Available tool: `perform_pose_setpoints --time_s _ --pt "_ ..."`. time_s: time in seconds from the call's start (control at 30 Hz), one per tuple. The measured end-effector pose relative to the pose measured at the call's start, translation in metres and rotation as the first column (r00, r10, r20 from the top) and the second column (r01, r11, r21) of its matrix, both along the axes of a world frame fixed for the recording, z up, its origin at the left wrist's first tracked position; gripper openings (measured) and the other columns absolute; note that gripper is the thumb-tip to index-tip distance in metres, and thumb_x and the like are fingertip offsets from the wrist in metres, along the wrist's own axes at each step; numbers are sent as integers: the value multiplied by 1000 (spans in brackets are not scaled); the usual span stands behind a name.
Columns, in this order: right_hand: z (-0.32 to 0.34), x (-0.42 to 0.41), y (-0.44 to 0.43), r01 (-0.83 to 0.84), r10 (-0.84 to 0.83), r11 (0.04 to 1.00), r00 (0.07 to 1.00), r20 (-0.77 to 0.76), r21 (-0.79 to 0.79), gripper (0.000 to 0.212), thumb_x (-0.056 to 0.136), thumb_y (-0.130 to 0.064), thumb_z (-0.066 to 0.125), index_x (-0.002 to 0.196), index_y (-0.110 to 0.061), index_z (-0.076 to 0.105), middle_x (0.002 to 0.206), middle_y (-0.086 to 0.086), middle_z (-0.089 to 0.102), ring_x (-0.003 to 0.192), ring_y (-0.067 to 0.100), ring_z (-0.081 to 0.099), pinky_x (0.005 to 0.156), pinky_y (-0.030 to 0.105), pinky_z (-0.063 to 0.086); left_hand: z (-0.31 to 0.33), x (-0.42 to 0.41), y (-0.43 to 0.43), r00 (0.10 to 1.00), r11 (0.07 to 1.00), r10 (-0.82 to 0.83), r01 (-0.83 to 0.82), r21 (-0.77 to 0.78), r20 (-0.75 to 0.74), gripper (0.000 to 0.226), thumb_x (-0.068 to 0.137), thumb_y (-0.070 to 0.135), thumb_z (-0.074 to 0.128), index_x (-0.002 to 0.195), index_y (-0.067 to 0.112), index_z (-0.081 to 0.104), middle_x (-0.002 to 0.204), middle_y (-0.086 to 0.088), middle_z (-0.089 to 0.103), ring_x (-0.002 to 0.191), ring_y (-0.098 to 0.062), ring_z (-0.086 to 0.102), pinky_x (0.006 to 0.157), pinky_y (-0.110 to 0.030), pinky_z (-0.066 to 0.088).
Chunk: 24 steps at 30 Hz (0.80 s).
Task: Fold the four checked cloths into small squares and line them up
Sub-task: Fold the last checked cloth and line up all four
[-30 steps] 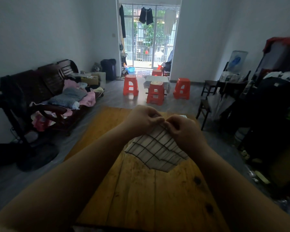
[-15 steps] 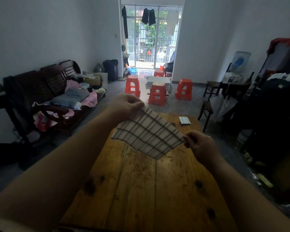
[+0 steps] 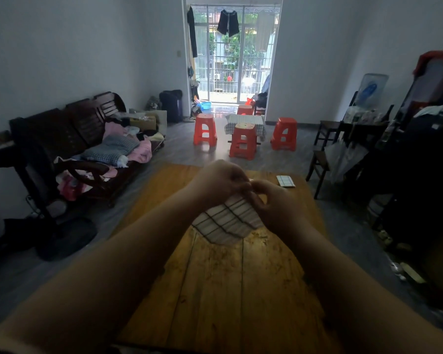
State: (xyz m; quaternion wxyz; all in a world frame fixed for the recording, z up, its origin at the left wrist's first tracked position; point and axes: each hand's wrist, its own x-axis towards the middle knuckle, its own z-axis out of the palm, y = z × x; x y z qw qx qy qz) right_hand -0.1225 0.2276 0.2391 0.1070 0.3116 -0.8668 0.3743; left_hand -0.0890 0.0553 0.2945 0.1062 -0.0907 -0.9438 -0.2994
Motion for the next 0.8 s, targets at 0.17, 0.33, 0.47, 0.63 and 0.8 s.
perform_pose_setpoints --time_s 0.17,0.33,0.47,0.63,0.8 --pt "-10 2 1 9 -8 999 1000 21 -53 20 101 -32 54 98 -19 70 81 -6 67 73 7 62 65 29 52 -4 4 -6 999 1000 22 -22 6 -26 13 93 24 68 98 15 74 84 13 67 77 3 63 65 -11 42" --pt "-24 4 17 40 -35 997 995 89 -59 16 101 -32 54 99 -24 68 86 -11 67 78 2 62 67 25 50 1 5 -28 996 989 86 -82 122 -29 12 94 21 66 101 13 72 82 13 66 72 7 63 62 -3 46" --pt "-43 4 38 120 -117 993 984 137 -10 12 101 -32 54 98 -32 65 90 -13 68 82 3 64 68 23 49 8 8 -52 989 964 142 -130 234 -36 8 94 19 64 97 19 72 88 7 70 78 1 67 68 -14 51" --pt "-47 -4 44 210 -231 955 969 84 207 21 101 -33 53 115 -27 68 113 -7 68 93 4 58 70 18 42 -2 12 -60 986 953 160 -145 265 -35 14 94 22 66 88 34 68 88 9 72 82 -4 69 77 -24 55" --pt "-43 -4 23 201 -210 962 977 29 186 44 95 -31 64 138 -32 53 148 -9 47 139 11 39 108 35 40 -11 14 -46 996 979 80 -74 189 -29 8 93 17 66 98 21 71 90 11 70 82 0 66 76 -19 52"
